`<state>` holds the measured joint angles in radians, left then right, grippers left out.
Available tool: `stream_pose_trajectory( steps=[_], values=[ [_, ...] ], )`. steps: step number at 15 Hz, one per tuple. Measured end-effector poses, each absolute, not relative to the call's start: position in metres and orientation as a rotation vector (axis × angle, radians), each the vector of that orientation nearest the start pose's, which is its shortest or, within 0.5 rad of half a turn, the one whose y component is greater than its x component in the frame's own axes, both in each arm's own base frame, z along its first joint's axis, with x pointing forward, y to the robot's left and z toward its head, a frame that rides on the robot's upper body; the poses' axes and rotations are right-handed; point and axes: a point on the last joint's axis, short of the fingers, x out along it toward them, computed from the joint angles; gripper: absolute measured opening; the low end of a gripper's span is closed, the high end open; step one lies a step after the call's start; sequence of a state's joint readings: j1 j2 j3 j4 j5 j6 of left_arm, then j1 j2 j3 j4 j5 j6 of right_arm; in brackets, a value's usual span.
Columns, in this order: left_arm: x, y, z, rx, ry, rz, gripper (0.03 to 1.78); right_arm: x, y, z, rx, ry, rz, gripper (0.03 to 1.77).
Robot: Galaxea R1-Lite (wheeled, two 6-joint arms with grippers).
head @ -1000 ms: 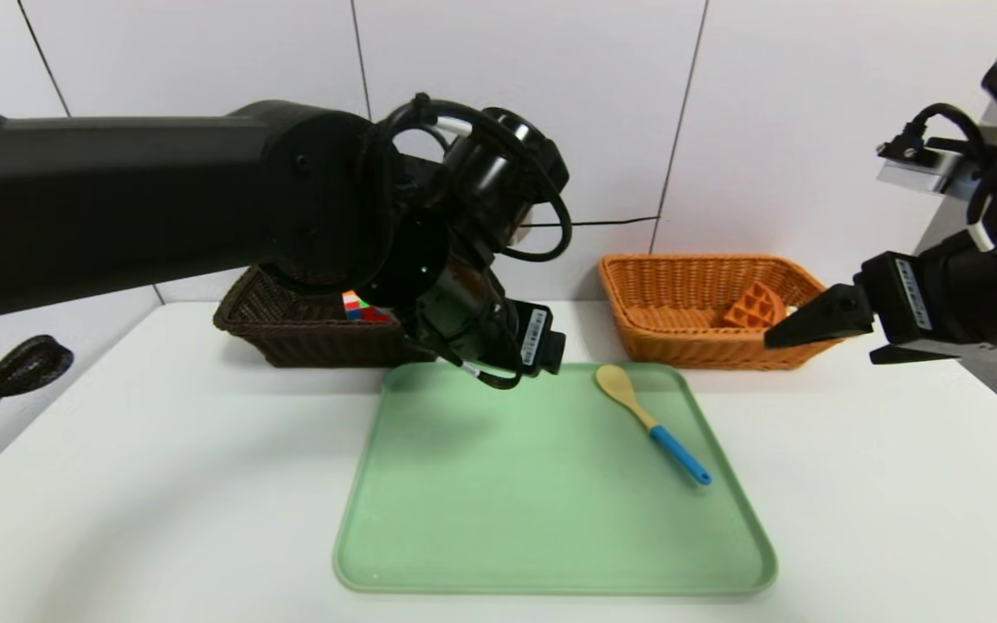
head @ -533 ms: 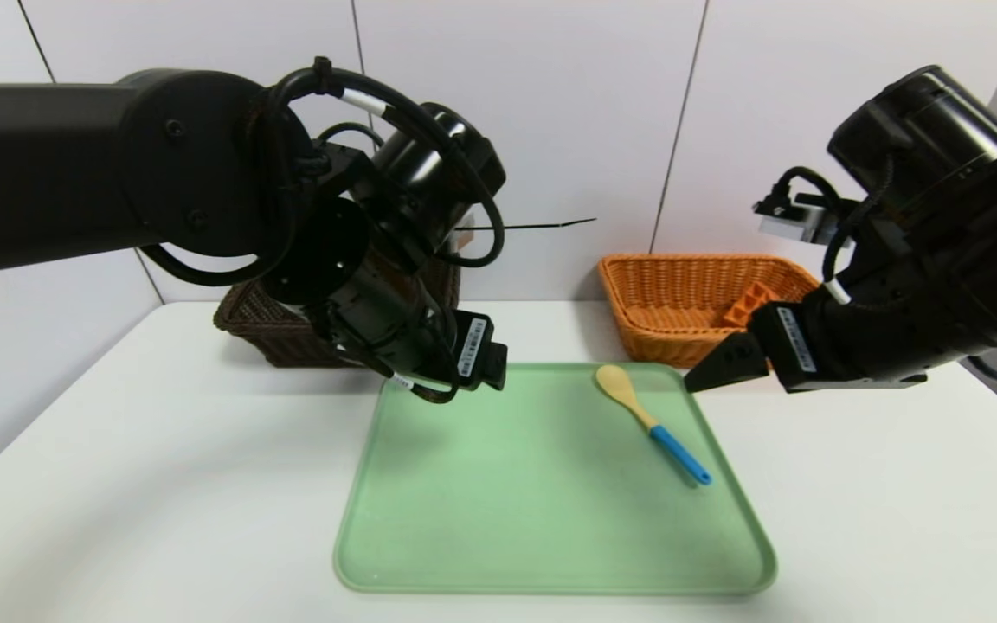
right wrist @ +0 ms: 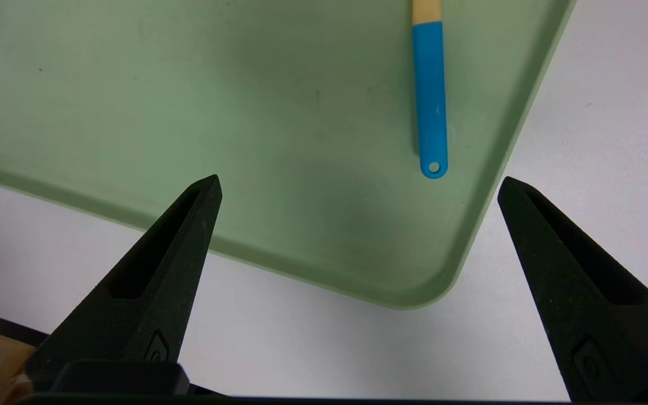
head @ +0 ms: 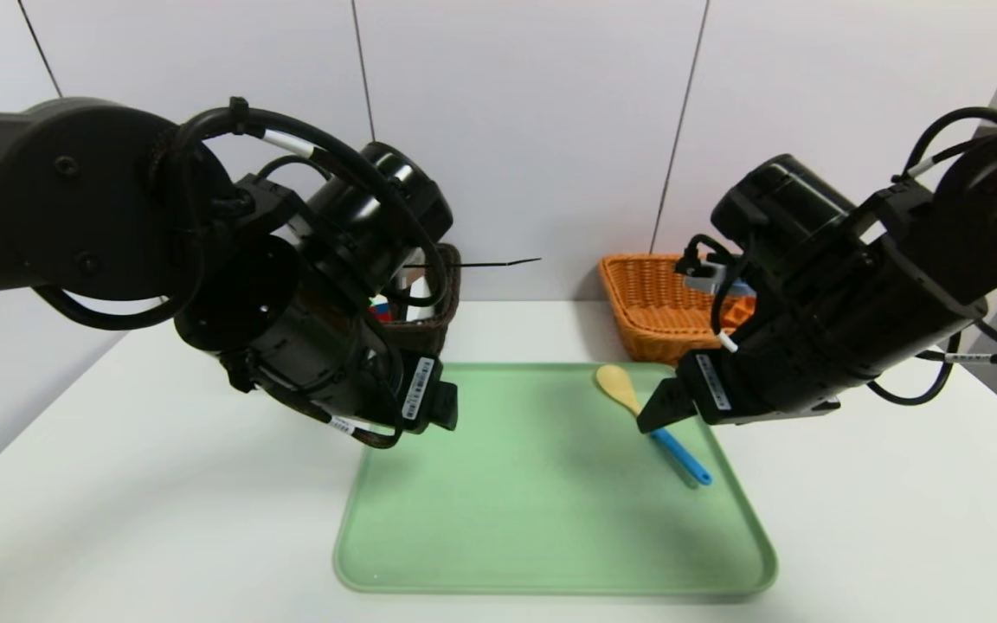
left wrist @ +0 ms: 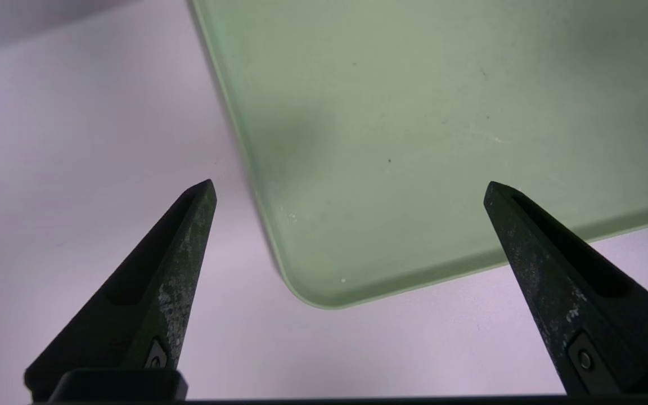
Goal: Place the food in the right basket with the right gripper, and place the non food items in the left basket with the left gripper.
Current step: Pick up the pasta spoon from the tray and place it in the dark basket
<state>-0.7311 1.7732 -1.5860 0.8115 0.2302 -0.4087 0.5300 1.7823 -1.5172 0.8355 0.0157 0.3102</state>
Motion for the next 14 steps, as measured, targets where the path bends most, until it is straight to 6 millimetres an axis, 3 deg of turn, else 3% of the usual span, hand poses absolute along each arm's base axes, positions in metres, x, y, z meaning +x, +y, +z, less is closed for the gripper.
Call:
stream_pose_trajectory(
  steps=[8, 14],
  values=[
    [0.224, -0.193, 0.242, 0.063, 0.977, -0.275, 1.69, 0.292, 0.174, 0.188, -0.078, 1.159, 0.278, 1.70],
    [0.224, -0.193, 0.238, 0.064, 0.980, -0.276, 1.69, 0.305, 0.181, 0.167, -0.127, 1.191, 0.237, 1.70]
  ],
)
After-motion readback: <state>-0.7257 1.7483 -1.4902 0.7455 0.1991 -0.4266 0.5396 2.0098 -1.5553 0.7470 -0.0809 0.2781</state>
